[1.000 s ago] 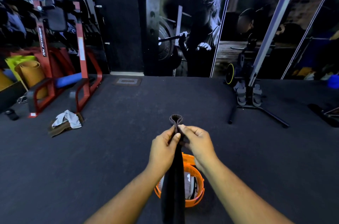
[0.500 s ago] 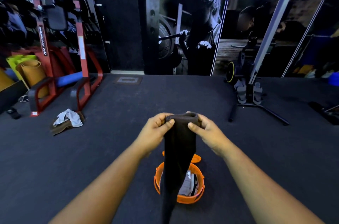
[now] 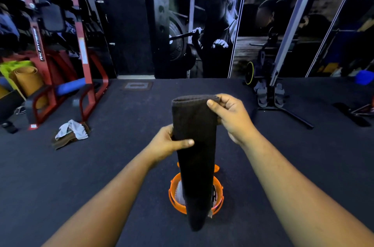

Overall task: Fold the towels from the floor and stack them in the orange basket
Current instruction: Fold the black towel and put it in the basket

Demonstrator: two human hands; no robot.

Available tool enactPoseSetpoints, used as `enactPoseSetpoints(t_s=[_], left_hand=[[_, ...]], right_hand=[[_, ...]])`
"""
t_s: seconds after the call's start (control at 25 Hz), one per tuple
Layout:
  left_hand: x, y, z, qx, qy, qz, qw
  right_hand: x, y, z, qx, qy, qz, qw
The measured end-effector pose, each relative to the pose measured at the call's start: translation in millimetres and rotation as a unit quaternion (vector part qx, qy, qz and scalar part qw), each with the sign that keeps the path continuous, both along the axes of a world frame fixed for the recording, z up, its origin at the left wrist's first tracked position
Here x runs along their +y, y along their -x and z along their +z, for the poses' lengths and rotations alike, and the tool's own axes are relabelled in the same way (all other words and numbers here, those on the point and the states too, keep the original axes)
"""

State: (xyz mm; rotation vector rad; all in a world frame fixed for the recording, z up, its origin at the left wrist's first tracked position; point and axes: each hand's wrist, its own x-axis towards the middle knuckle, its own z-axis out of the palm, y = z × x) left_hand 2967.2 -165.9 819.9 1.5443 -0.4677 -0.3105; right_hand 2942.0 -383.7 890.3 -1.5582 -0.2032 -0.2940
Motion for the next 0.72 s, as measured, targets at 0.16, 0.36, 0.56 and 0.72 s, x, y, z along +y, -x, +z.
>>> enactPoseSetpoints(t_s=[0.16, 0.36, 0.56, 0.72], left_hand=[[-27, -3, 5, 0.002, 0.036, 0.035, 0.999], [-55, -7, 71, 0.058, 0.165, 0.065, 0.983], [-41, -30, 64, 0.144, 0.115, 0.037, 0.982], [-11, 1, -33, 0.181, -0.028, -0.069, 0.981]], right_hand=[[-18, -3, 14, -0.026, -0.098, -0.054, 0.993], [-38, 29, -86, 0.085, -0.019, 0.061, 0.994], [-4, 36, -121, 0.113, -0.061, -0.006, 0.992], [3, 15, -101, 0.137, -0.116, -0.048, 0.983]])
